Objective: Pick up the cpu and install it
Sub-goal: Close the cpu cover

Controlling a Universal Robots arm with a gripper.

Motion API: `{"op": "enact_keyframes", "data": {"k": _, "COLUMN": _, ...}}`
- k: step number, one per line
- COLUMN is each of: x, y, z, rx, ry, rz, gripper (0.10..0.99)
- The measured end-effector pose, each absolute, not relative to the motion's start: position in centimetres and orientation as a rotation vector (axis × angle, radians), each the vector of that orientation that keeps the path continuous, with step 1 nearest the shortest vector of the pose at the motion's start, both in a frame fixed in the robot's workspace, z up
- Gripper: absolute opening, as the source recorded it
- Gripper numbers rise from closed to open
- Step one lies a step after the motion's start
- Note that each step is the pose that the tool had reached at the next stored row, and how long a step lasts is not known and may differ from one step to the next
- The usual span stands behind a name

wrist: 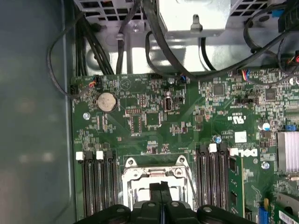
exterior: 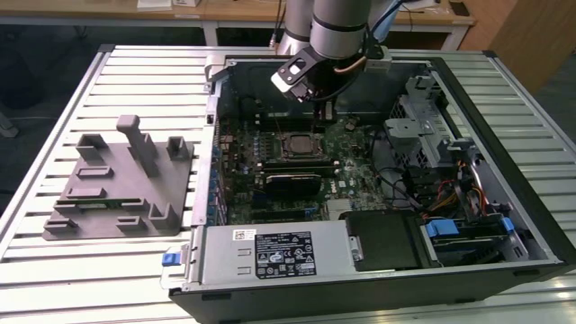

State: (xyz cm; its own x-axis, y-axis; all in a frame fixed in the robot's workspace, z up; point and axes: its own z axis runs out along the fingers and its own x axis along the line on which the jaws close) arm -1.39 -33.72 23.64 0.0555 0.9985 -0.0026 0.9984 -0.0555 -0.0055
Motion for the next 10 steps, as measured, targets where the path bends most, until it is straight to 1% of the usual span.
{"op": "enact_keyframes", "data": {"k": 10, "x": -3.2, "y": -33.9, "z": 22.9, "rx": -2.281, "ry": -2.157, "rz": 0.009, "gripper": 0.106}}
